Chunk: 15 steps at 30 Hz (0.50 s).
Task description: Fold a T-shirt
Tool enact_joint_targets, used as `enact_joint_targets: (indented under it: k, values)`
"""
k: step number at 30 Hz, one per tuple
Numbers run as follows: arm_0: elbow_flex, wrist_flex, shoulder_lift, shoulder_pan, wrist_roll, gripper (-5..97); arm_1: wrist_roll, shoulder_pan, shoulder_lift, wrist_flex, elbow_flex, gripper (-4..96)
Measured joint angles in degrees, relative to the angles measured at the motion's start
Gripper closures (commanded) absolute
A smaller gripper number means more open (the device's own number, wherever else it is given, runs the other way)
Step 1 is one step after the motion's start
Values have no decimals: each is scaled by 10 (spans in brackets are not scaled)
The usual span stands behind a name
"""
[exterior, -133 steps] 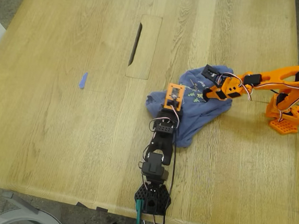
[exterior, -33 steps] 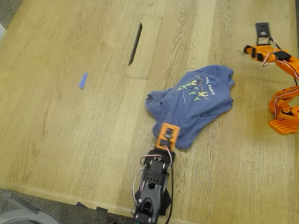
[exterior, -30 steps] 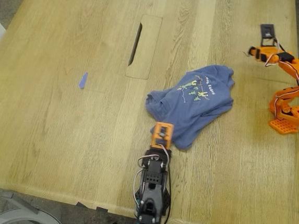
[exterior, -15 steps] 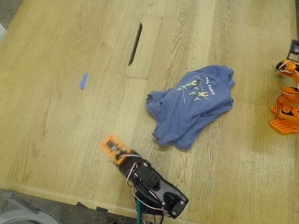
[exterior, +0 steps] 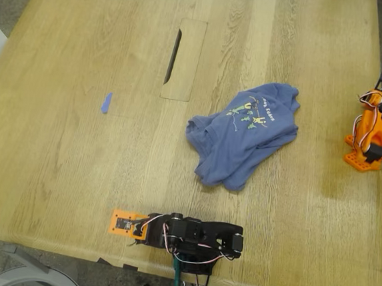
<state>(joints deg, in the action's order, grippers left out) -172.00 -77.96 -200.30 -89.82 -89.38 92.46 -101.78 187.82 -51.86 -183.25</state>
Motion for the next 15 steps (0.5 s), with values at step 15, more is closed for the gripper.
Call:
enact_joint_targets:
  k: [15]
  values:
    - [-44,-36,0,-7,-51,918,-29,40,68,-169,0,912]
